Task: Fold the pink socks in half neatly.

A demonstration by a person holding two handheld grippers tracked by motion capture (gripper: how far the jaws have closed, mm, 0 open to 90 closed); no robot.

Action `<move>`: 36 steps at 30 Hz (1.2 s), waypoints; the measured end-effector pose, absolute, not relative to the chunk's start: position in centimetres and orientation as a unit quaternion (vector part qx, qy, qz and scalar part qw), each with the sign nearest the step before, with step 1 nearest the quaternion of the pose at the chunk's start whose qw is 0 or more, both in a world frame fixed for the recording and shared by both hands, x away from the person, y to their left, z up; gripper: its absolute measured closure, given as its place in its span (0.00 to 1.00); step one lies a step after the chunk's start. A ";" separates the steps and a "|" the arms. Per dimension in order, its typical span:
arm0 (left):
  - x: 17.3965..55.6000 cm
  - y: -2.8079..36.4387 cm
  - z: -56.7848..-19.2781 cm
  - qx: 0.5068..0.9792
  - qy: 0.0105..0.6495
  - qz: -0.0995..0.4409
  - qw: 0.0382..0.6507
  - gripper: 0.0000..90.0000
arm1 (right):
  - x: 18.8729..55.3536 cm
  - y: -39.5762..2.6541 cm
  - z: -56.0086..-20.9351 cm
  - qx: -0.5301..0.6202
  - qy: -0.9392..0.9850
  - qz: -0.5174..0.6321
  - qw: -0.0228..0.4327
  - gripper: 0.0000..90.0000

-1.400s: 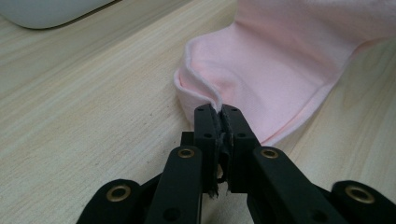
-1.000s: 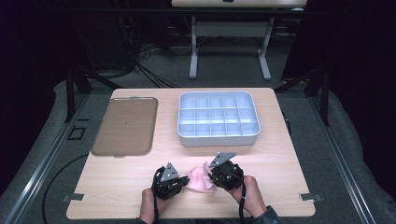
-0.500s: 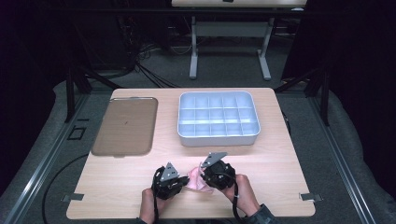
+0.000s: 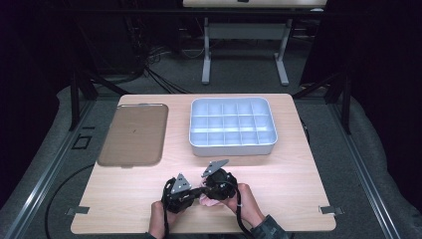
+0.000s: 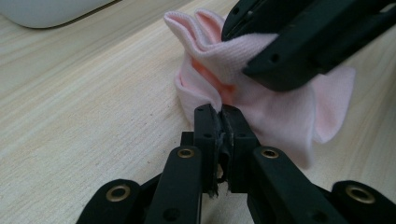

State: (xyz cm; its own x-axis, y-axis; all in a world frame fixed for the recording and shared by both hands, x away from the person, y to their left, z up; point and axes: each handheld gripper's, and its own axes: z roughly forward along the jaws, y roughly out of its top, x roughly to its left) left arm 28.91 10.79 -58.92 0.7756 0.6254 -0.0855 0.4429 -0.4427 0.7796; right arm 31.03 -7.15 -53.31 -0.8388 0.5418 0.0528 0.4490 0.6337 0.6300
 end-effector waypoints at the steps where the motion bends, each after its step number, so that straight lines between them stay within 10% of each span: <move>1: 28.9 10.8 -58.9 0.842 0.317 0.108 0.422 0.95 | 31.1 -7.4 -53.2 0.272 0.901 0.334 0.055 0.73; 6: 28.9 10.8 -58.9 0.842 0.318 0.109 0.421 0.95 | 30.7 -10.4 -51.7 0.291 0.867 0.401 0.062 0.58; 11: 29.0 10.9 -58.9 0.841 0.323 0.110 0.421 0.91 | 30.4 -12.7 -52.5 0.326 0.869 0.365 0.076 0.69; 22: 28.7 13.0 -57.4 0.804 0.376 0.118 0.446 0.40 | 30.4 -11.8 -56.1 0.323 0.886 0.321 0.087 0.72; 32: 28.0 11.2 -53.5 0.808 0.334 0.135 0.466 0.37 | 30.0 -13.4 -54.6 0.345 0.862 0.359 0.099 0.34; 36: 28.1 8.6 -53.9 0.840 0.291 0.126 0.440 0.52 | 29.9 -15.4 -54.3 0.378 0.841 0.373 0.100 0.30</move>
